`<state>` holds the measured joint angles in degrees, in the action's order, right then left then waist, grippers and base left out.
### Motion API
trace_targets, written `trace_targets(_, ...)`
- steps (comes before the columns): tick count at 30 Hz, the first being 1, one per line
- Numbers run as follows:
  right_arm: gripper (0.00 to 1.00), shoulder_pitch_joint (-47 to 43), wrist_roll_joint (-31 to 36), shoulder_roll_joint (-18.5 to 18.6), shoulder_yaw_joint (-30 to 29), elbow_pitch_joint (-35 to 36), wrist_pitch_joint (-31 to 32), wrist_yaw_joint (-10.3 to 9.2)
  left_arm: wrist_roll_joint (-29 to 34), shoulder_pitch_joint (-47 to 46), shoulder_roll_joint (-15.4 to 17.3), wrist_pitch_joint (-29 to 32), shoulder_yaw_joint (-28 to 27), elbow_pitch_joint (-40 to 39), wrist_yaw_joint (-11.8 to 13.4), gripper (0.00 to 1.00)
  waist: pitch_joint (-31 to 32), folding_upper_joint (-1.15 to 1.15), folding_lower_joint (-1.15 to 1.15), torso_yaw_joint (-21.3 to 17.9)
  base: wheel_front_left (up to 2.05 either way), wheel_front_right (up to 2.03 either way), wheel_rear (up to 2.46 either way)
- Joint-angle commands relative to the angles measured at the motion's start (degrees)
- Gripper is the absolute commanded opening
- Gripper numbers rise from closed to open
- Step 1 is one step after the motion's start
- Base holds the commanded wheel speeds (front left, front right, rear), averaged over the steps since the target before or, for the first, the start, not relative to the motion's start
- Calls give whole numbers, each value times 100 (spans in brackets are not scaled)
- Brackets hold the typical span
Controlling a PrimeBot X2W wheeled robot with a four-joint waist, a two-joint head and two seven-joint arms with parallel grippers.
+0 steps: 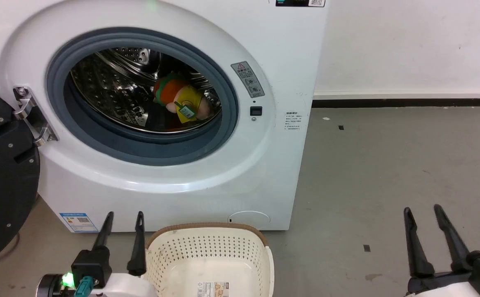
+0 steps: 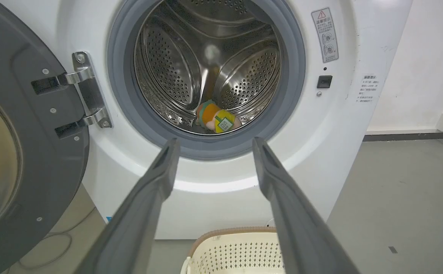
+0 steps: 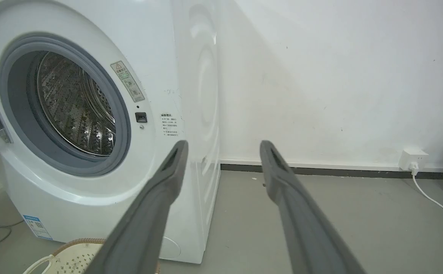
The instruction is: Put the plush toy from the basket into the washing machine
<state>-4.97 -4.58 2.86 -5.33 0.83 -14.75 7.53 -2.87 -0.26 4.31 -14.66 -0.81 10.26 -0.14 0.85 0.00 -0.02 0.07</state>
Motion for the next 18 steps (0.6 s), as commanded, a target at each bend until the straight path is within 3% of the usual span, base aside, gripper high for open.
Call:
trace_targets(1,0,4,1,0,1,-2,4,0,0,0,0,4,1,-1,-1,0,1,0,2,0,0,0,0)
trace_targets(18,0,65,57,0,69,-15,185,-1,35,3,-18,186,10,-125,1,0,-9,0,2,0,0,0,0)
